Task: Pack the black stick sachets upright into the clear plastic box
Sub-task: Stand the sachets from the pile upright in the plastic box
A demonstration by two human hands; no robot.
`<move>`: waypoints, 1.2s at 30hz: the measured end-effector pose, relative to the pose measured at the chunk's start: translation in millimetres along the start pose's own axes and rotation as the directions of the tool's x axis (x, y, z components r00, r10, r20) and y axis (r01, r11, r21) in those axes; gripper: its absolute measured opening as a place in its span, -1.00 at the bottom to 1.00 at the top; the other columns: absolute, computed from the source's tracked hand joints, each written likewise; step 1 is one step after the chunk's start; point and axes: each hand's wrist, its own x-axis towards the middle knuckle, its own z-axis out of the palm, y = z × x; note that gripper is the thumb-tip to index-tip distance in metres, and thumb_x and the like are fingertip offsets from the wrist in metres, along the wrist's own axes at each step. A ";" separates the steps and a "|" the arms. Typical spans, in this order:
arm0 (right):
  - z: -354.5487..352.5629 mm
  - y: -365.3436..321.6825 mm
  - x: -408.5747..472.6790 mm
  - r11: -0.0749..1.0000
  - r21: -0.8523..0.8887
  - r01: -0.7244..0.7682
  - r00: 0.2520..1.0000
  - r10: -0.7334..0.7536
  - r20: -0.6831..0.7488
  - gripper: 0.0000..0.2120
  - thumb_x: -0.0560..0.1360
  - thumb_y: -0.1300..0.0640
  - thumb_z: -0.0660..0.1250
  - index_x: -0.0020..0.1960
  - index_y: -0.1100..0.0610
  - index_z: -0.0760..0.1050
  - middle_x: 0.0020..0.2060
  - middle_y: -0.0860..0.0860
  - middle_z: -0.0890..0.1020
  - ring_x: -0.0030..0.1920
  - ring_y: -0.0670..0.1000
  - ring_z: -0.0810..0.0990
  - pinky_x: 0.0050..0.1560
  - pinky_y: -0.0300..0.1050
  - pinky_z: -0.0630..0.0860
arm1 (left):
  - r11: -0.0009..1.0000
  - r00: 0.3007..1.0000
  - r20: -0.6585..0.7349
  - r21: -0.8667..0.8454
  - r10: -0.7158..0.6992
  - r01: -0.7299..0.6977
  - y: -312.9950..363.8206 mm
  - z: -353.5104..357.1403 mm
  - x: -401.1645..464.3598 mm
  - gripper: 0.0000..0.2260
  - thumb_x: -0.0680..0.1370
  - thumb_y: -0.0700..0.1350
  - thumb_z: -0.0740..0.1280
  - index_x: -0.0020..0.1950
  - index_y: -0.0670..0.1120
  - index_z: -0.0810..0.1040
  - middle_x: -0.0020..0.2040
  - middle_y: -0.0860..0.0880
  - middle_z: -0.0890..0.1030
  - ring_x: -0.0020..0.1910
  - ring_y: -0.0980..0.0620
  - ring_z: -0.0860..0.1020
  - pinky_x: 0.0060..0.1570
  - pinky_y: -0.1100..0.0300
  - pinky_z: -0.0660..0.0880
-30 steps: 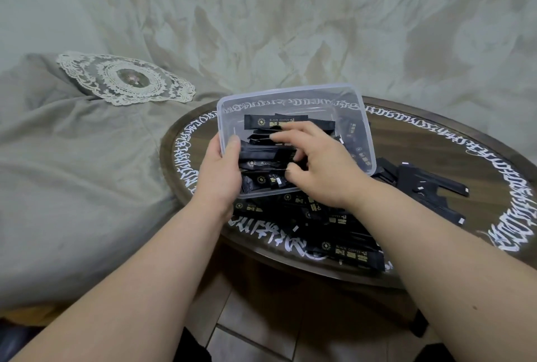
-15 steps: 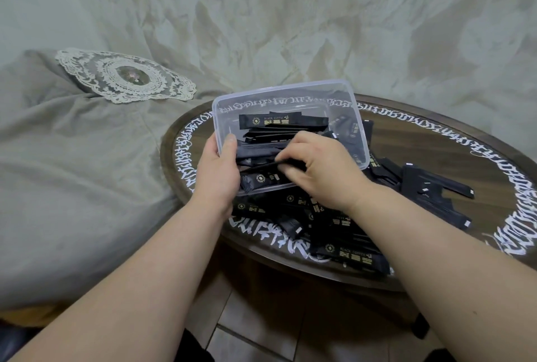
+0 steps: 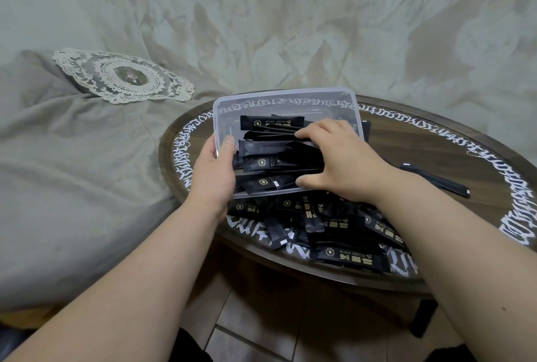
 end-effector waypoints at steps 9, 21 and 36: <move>26.3 -1.1 7.2 0.992 0.012 -0.127 0.991 0.127 -0.042 -0.23 0.45 -0.08 0.41 0.53 0.04 0.10 0.53 0.07 0.10 0.53 0.08 0.01 0.47 0.06 0.14 | 0.997 0.999 0.025 0.062 0.043 -0.044 2.2 7.7 -7.1 -0.87 0.58 0.09 0.23 -0.03 0.36 0.48 0.01 0.27 0.58 0.07 0.23 0.57 0.19 0.04 0.50; 8.5 12.2 0.6 0.998 -0.008 -0.062 0.992 0.060 -0.113 -0.57 0.44 -0.07 0.42 0.27 0.01 0.51 0.24 -0.02 0.49 0.24 0.03 0.45 0.23 -0.05 0.40 | 0.998 0.995 -0.076 0.022 0.060 -0.058 1.7 8.6 -3.7 -0.83 0.64 -0.01 0.18 0.19 0.21 0.45 0.03 0.28 0.56 0.02 0.36 0.50 0.01 0.34 0.38; 12.4 5.1 3.4 0.988 -0.076 -0.138 0.986 0.129 -0.105 -0.81 0.54 0.08 0.28 0.06 0.09 0.61 0.00 0.04 0.59 0.05 0.10 0.55 0.05 -0.07 0.47 | 0.999 0.999 -0.030 0.018 0.038 -0.037 -0.4 8.2 -5.4 -0.80 0.63 0.02 0.18 -0.04 0.33 0.49 0.03 0.20 0.61 0.07 0.19 0.58 0.19 0.11 0.48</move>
